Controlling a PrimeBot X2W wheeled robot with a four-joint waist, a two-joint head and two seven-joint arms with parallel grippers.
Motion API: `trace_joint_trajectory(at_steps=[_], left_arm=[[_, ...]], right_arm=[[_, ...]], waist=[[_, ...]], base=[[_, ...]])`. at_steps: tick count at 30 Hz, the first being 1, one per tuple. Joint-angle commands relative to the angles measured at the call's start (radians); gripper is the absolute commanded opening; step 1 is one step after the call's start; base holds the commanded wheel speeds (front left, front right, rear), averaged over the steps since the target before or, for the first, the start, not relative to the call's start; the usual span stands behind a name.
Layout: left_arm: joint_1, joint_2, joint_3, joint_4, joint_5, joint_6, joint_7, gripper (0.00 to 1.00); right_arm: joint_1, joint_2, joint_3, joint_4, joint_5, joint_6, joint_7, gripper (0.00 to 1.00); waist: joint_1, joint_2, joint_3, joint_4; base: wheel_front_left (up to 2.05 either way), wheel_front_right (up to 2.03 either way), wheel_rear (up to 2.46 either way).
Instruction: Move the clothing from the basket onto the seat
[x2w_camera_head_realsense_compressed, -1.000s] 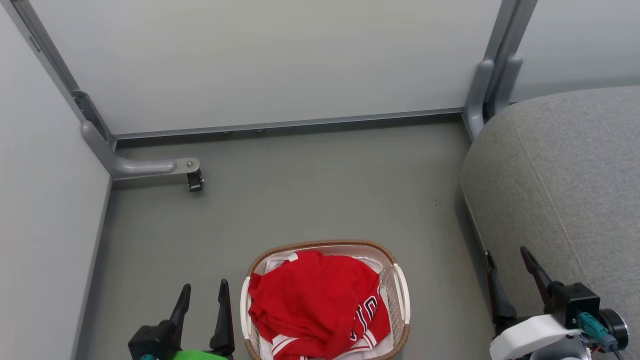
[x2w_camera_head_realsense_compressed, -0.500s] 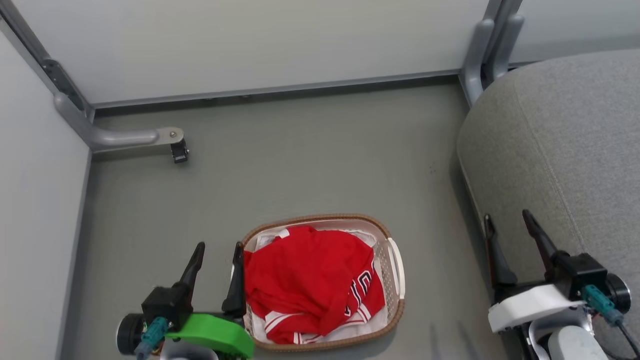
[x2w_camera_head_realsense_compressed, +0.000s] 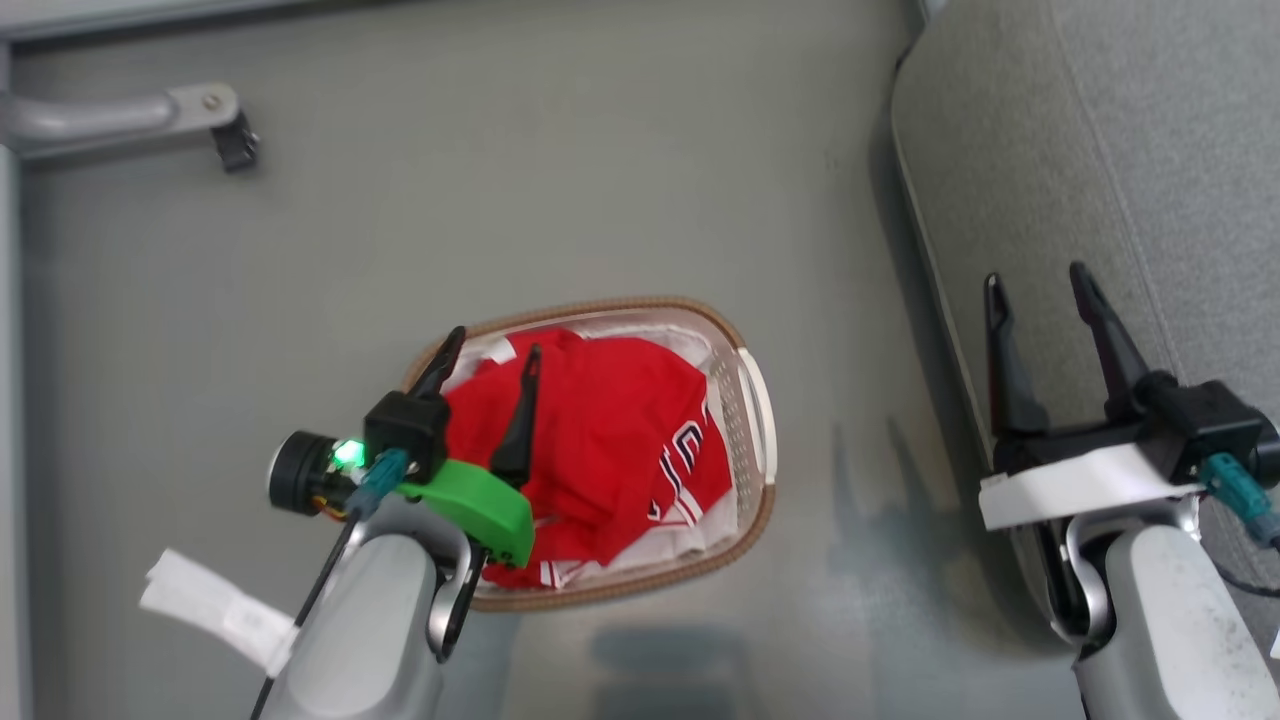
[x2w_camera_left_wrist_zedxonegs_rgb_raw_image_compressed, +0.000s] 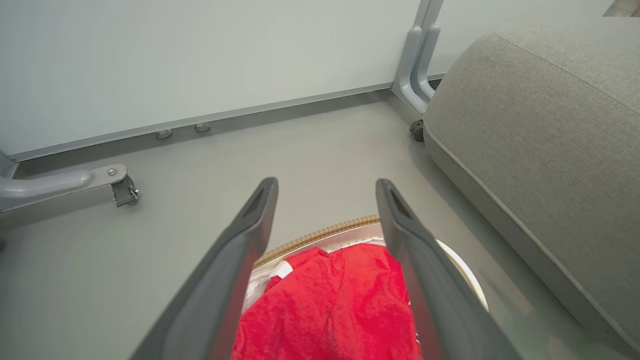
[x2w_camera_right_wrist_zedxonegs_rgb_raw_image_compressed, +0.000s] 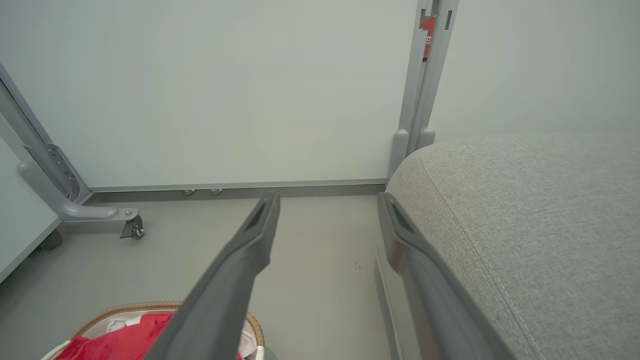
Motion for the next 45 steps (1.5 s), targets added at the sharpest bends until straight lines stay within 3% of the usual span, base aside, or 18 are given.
trace_joint_trajectory(at_steps=[1,10,17,25,37,39,41,42,45], left_arm=[[-0.049,0.007,-0.021,0.041,0.009,-0.005,-0.001,1.0],[-0.207,0.008,-0.169,0.283,0.005,-0.015,-0.001,1.0],[-0.277,0.008,-0.248,0.377,-0.035,-0.014,-0.001,1.0],[-0.351,0.008,-0.294,0.484,-0.039,0.016,-0.001,1.0],[-0.408,0.032,-0.258,0.596,-0.043,0.154,-0.001,1.0],[-0.413,0.035,-0.252,0.603,-0.045,0.172,-0.001,0.47],[-0.414,0.035,-0.252,0.613,-0.046,0.181,-0.001,0.08],[-0.416,0.035,-0.251,0.618,-0.048,0.185,-0.001,0.0],[-0.419,0.032,-0.246,0.625,-0.053,0.186,-0.001,0.0]], right_arm=[[-0.032,-0.003,-0.005,-0.008,0.01,0.0,-0.005,1.0],[-0.134,-0.003,-0.009,-0.021,0.059,0.0,-0.005,1.0],[-0.2,-0.003,0.005,-0.032,0.099,0.0,-0.005,1.0],[-0.226,-0.003,0.023,-0.034,0.128,0.0,-0.005,1.0],[-0.237,-0.003,0.032,-0.022,0.15,0.0,-0.005,1.0],[-0.238,-0.003,0.033,-0.022,0.151,0.0,-0.005,1.0],[-0.24,-0.003,0.036,-0.024,0.15,0.0,-0.005,1.0],[-0.24,-0.003,0.037,-0.025,0.15,0.0,-0.005,1.0],[-0.239,-0.003,0.036,-0.026,0.148,0.0,-0.005,1.0]], waist=[[-0.0001,0.0,0.176,-0.086],[-0.0001,0.0,0.322,-0.143],[-0.0001,0.0,0.401,-0.187],[-0.0001,0.0,0.45,-0.216],[-0.0001,0.0,0.46,-0.24],[-0.0001,0.0,0.458,-0.24],[-0.0001,0.0,0.458,-0.241],[-0.0001,0.0,0.457,-0.241],[-0.0001,0.0,0.455,-0.24]], base=[[0.0,0.0,0.0],[0.0,0.0,0.0],[0.0,0.0,0.0],[0.0,0.0,0.0],[0.0,0.0,0.0],[0.0,0.0,0.0],[0.0,0.0,0.0],[0.0,0.0,0.0],[0.0,0.0,0.0]])
